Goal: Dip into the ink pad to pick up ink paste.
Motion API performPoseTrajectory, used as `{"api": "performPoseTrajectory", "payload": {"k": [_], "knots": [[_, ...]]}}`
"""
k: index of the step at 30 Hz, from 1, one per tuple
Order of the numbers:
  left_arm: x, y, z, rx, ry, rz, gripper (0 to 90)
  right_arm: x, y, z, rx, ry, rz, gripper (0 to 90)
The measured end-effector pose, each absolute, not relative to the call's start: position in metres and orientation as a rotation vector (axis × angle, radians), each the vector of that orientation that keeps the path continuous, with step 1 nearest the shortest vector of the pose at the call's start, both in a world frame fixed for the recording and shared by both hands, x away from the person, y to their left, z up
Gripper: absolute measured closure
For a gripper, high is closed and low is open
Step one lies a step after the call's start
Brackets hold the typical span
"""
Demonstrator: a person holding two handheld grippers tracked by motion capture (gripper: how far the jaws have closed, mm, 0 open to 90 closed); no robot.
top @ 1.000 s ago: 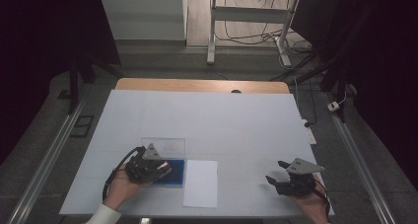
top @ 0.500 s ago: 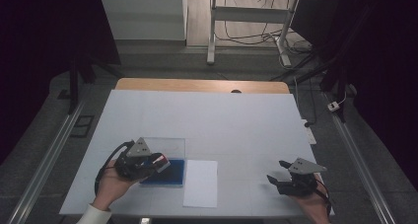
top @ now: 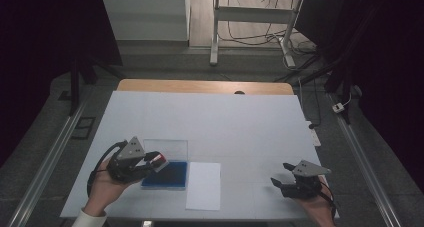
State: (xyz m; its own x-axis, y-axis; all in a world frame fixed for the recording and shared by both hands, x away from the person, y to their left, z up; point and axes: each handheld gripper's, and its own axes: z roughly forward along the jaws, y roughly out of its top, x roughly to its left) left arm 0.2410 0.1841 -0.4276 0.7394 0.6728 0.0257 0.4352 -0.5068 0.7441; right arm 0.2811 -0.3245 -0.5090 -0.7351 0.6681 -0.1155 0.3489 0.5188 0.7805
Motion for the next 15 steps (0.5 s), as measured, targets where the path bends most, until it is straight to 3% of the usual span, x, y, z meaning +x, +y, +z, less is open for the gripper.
{"api": "performPoseTrajectory", "payload": {"k": [15], "knots": [[0.249,0.183,-0.441,2.221,0.855,0.353,70.3,0.281,-0.325,-0.508,0.833,2.355,1.088,27.7]]}}
